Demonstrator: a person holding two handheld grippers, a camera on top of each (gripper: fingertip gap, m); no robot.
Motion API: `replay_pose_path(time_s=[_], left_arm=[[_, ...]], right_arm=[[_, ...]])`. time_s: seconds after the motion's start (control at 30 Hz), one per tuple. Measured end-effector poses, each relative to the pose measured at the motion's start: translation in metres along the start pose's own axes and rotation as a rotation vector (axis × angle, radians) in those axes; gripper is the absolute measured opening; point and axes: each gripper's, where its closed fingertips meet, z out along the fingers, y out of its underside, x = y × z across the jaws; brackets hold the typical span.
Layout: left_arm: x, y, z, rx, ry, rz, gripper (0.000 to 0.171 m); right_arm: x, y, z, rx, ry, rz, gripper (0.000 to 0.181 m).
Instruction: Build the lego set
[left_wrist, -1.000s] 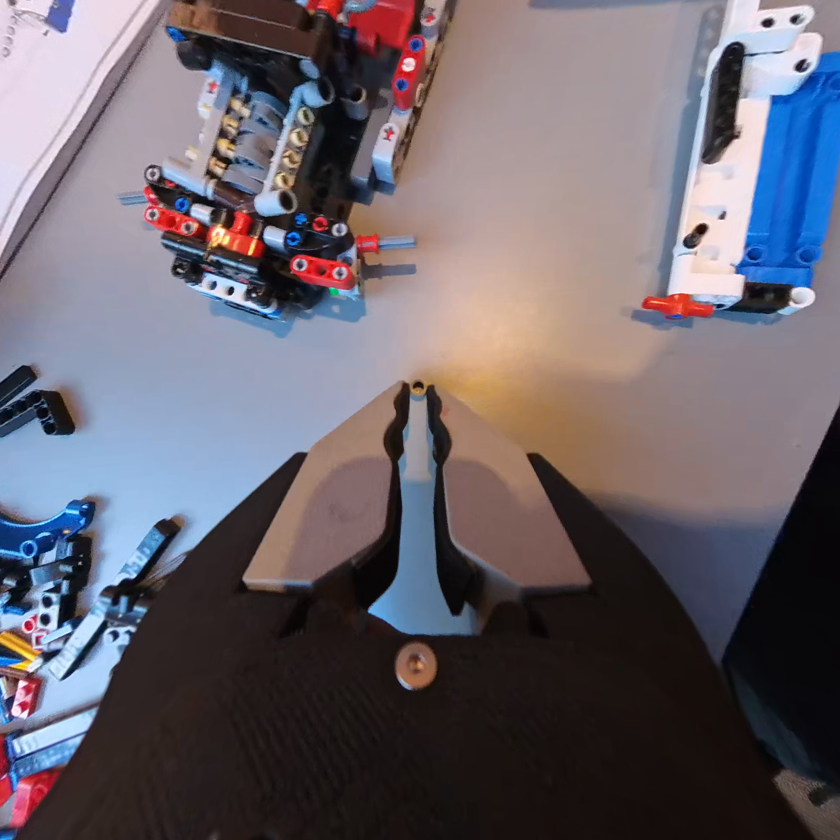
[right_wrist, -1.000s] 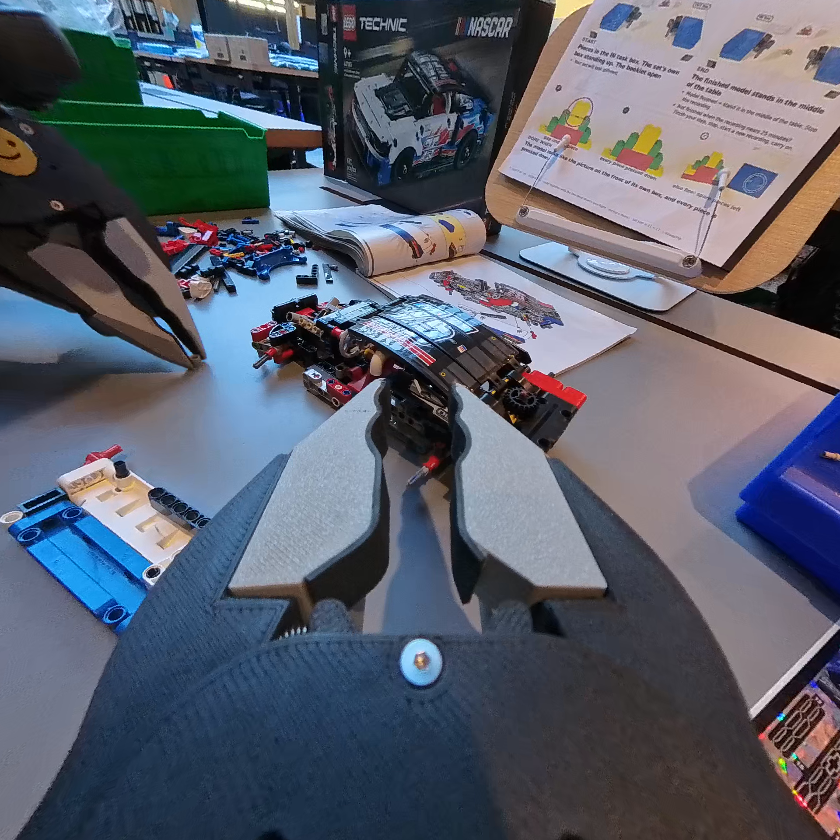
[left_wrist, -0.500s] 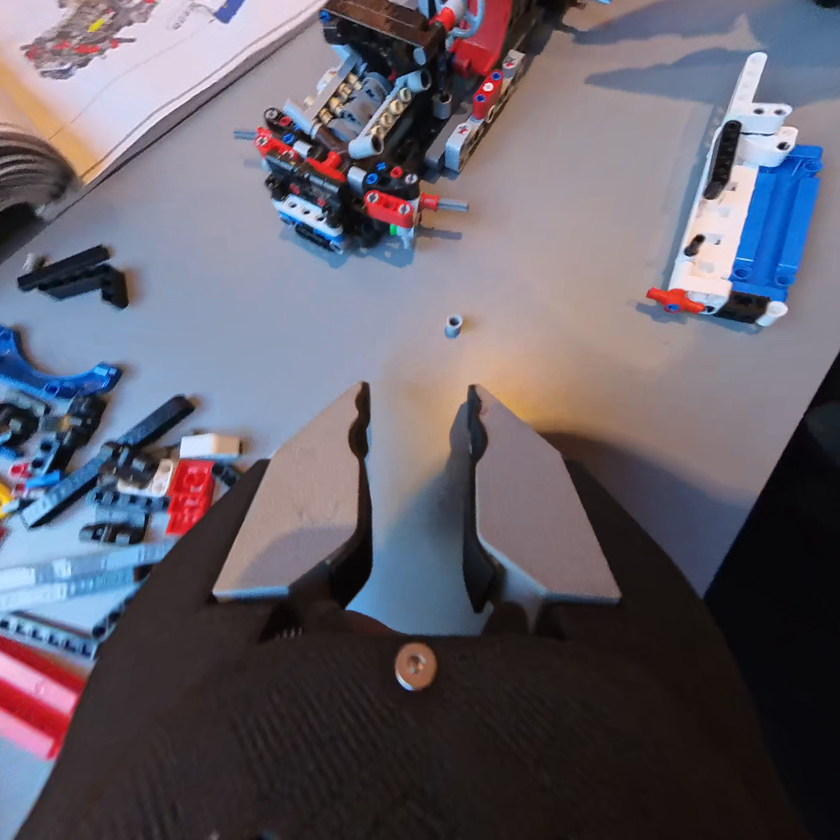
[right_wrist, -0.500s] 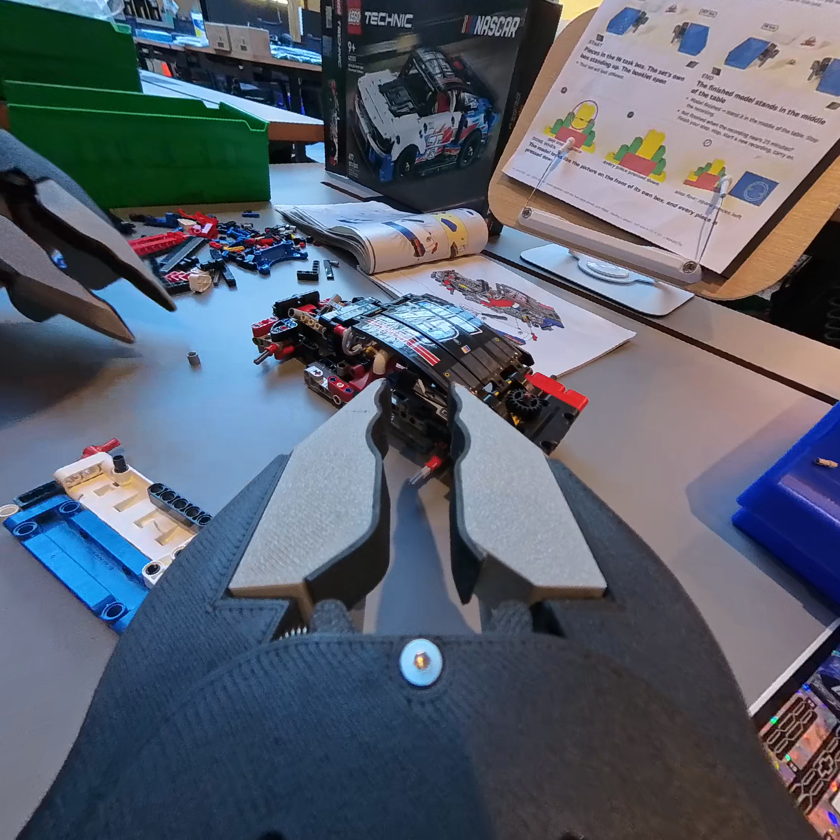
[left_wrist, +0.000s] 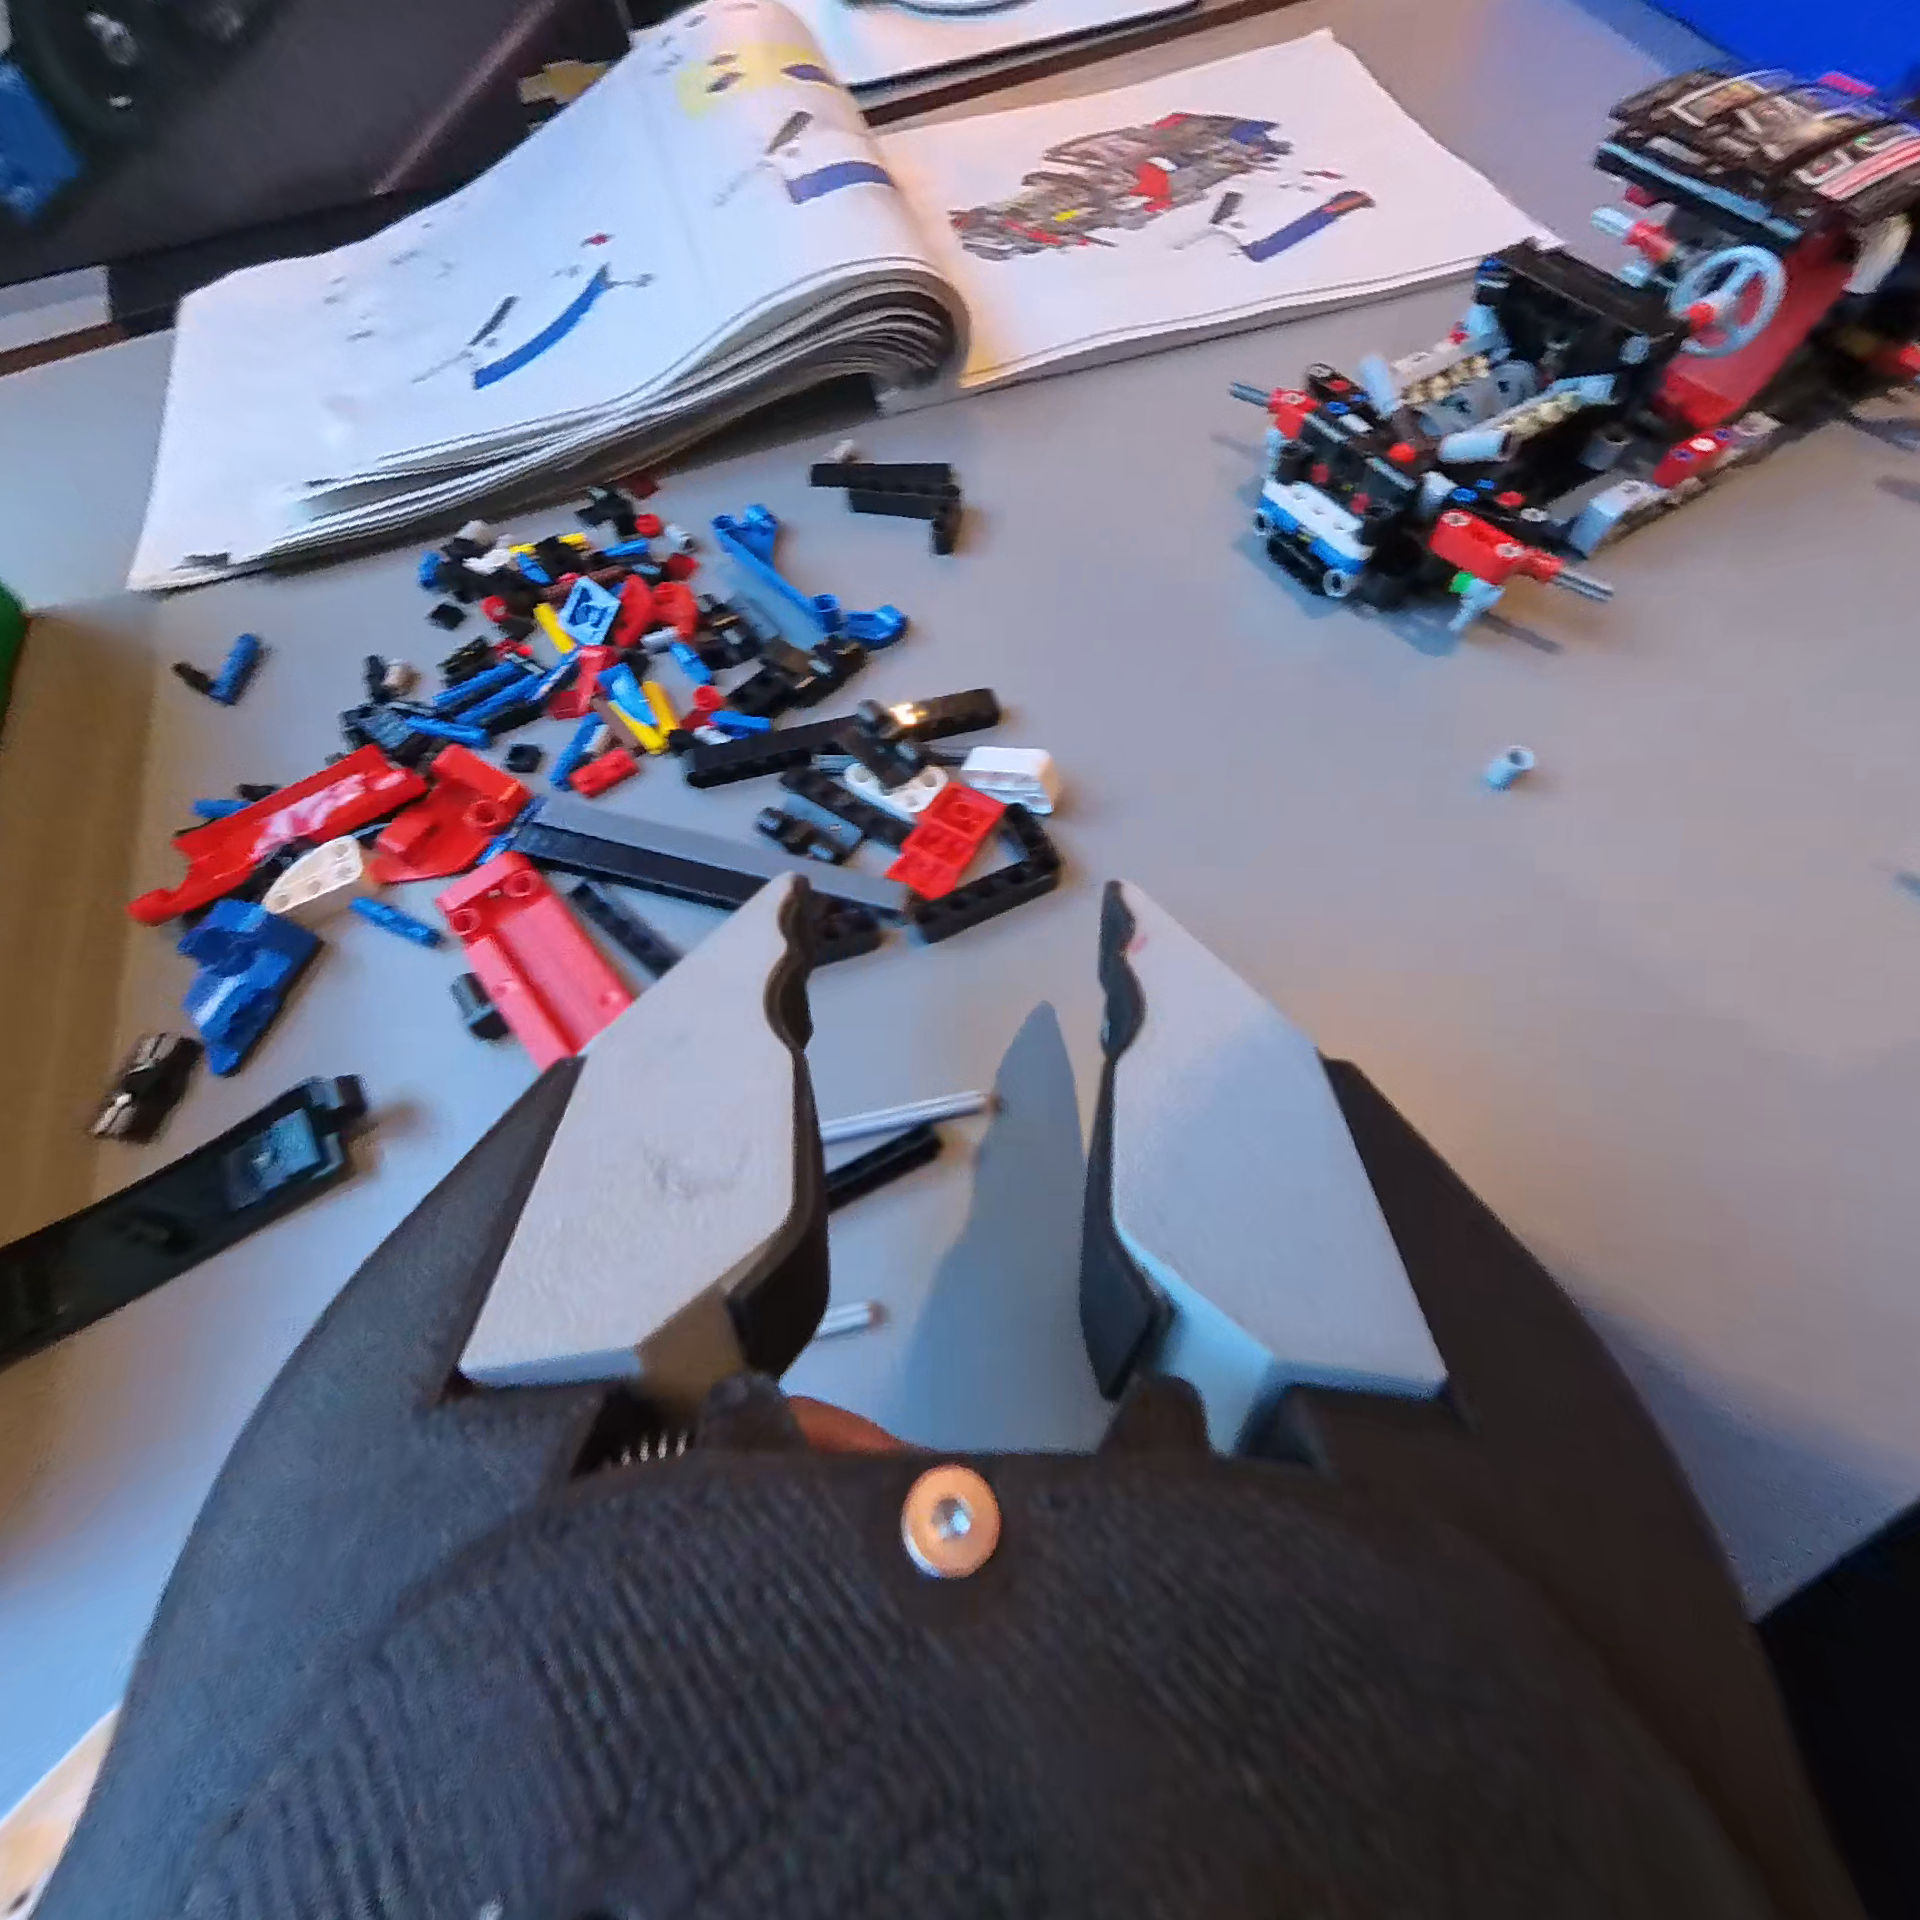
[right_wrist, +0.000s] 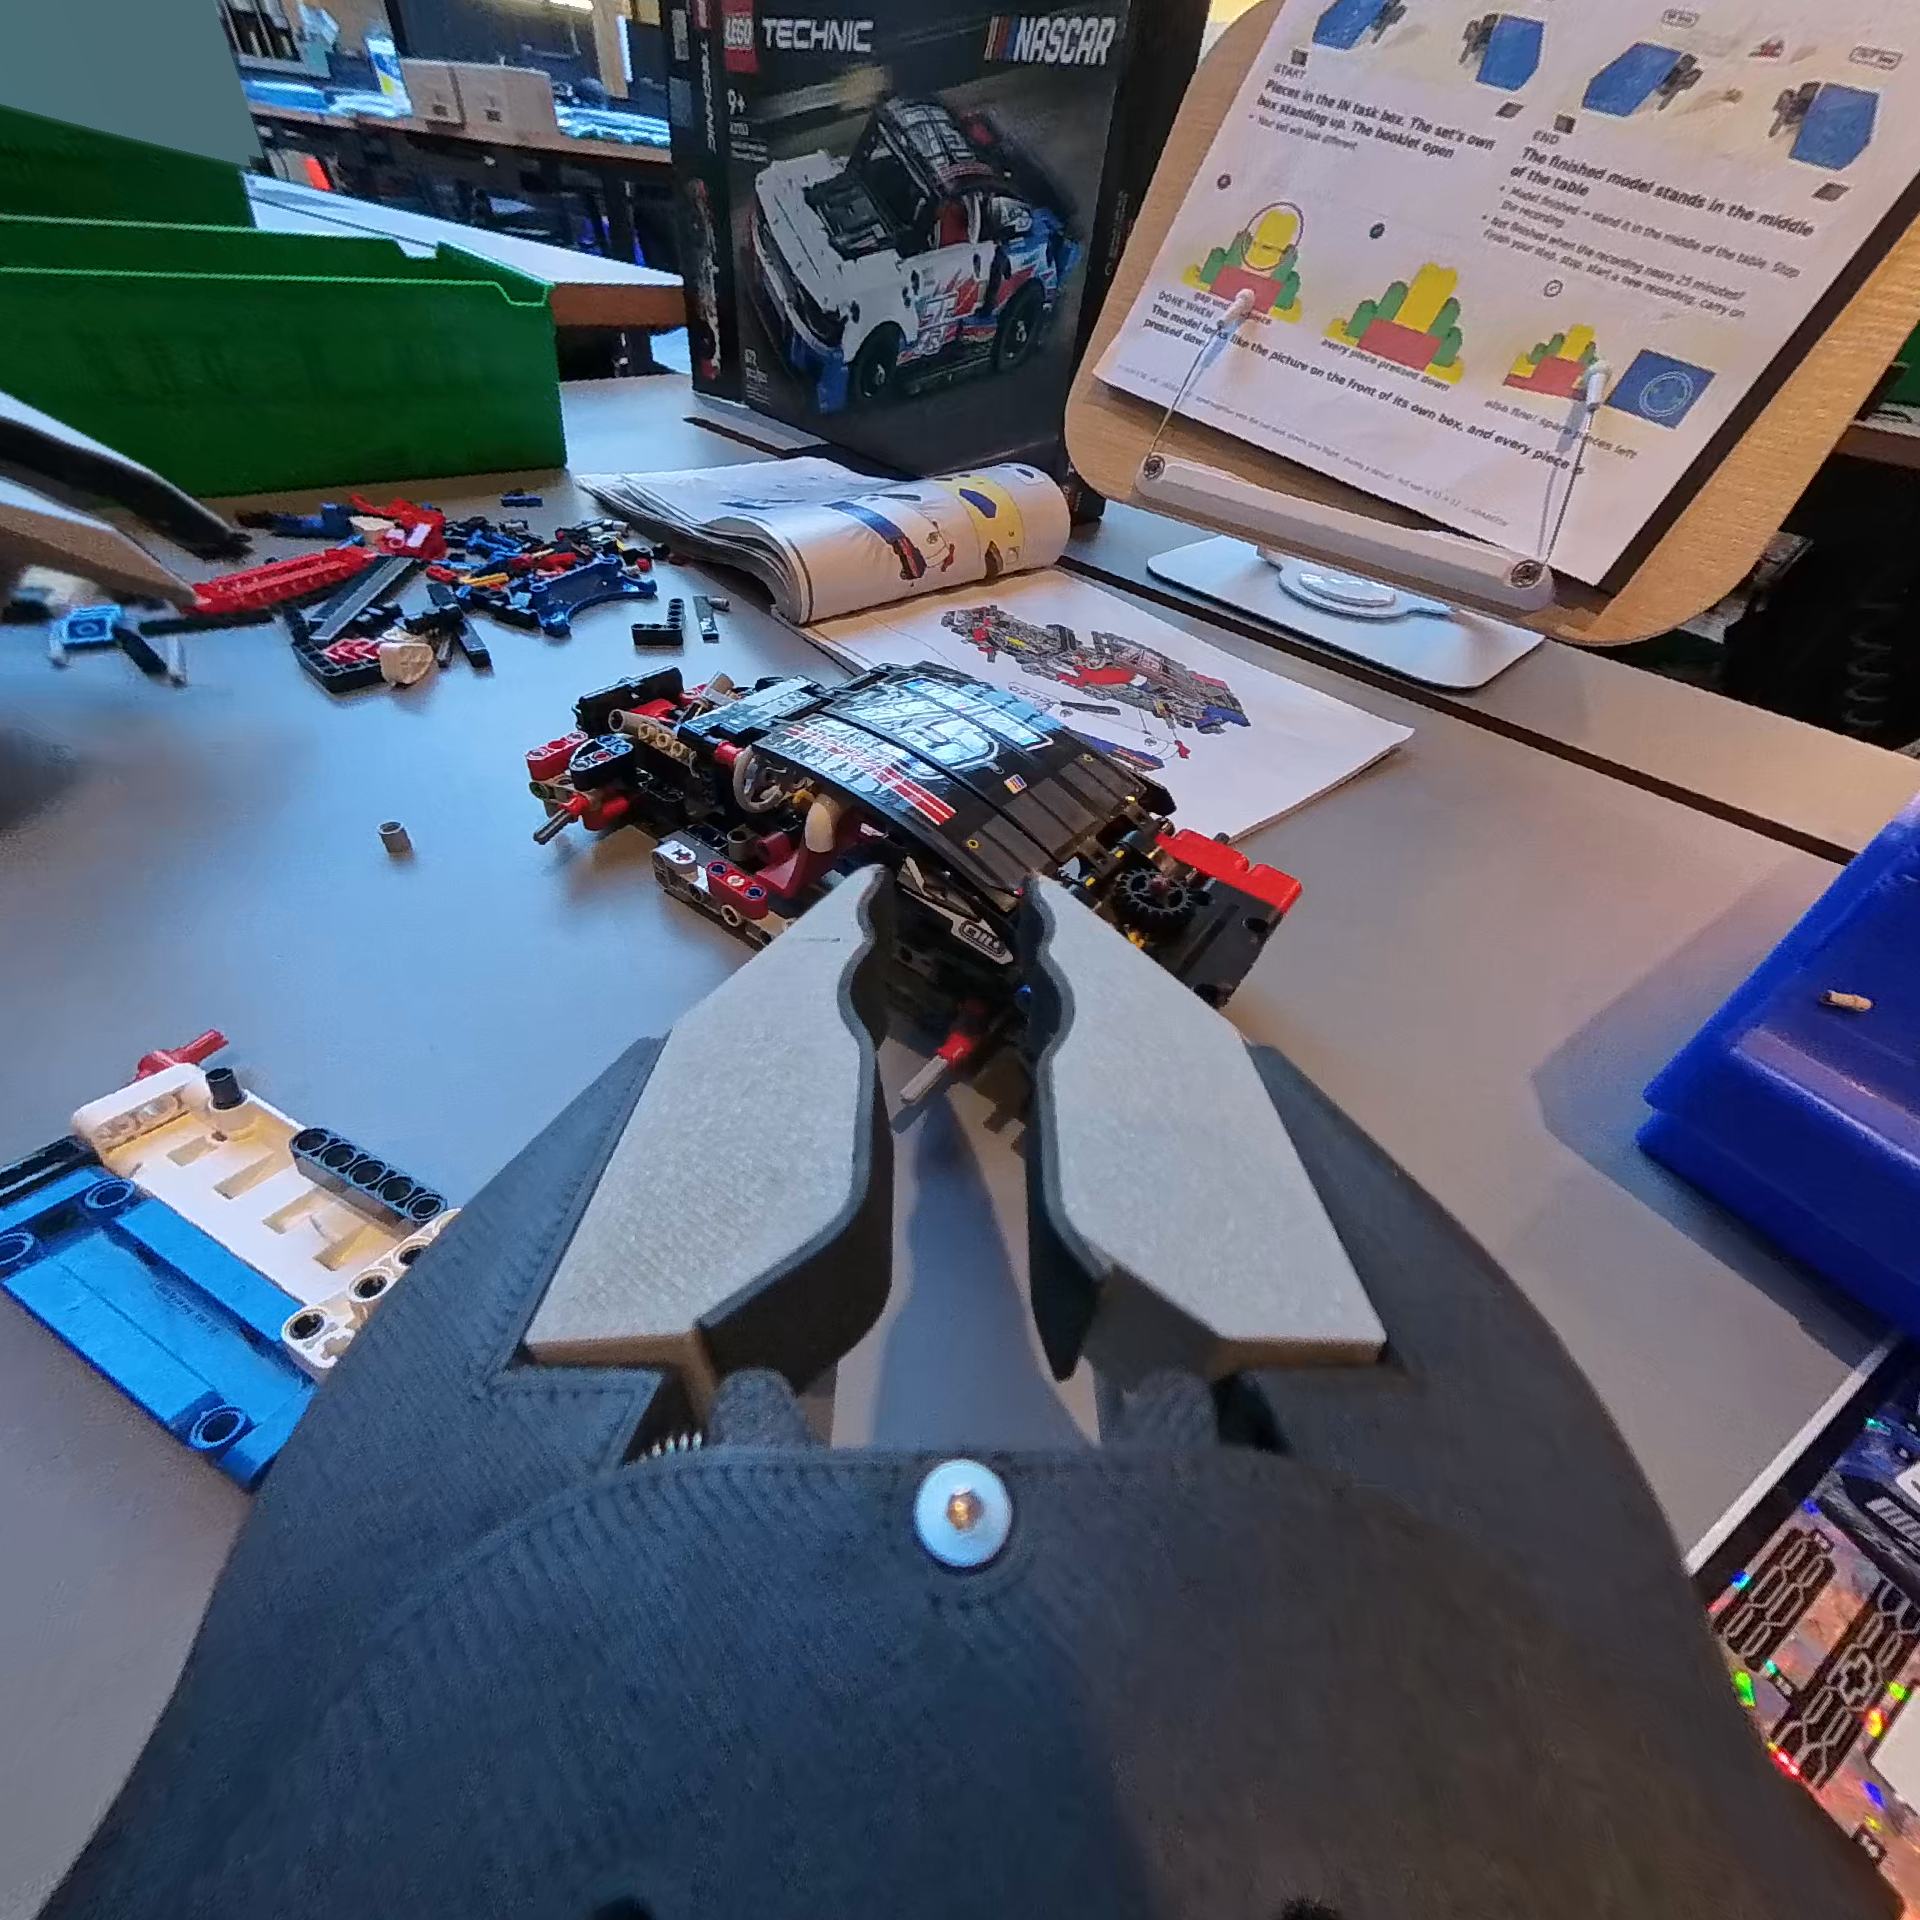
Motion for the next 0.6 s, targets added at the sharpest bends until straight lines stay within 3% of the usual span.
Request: replay_pose_path(time_s=[0.13, 0.23, 0.37, 0.47, 0.6], left_arm=[[-0.028, -0.001, -0.005, -0.006, -0.043, 0.006, 0.051], [-0.056, -0.011, -0.008, -0.026, -0.077, 0.062, 0.038], [-0.108, -0.047, -0.003, -0.058, -0.129, 0.196, 0.023], [-0.142, -0.056, 0.027, -0.219, -0.073, 0.184, 0.026], [-0.163, -0.044, 0.074, -0.421, 0.059, 0.092, 0.021]], right_arm=[[0.003, 0.0, 0.0, -0.002, 0.014, 0.001, 0.02], [0.005, 0.002, 0.001, -0.017, 0.028, -0.002, 0.021], [0.005, 0.004, 0.003, -0.033, 0.035, -0.016, 0.02], [0.005, 0.005, 0.004, -0.041, 0.037, -0.019, 0.02], [0.008, 0.004, 0.002, -0.03, 0.052, -0.011, 0.019]])
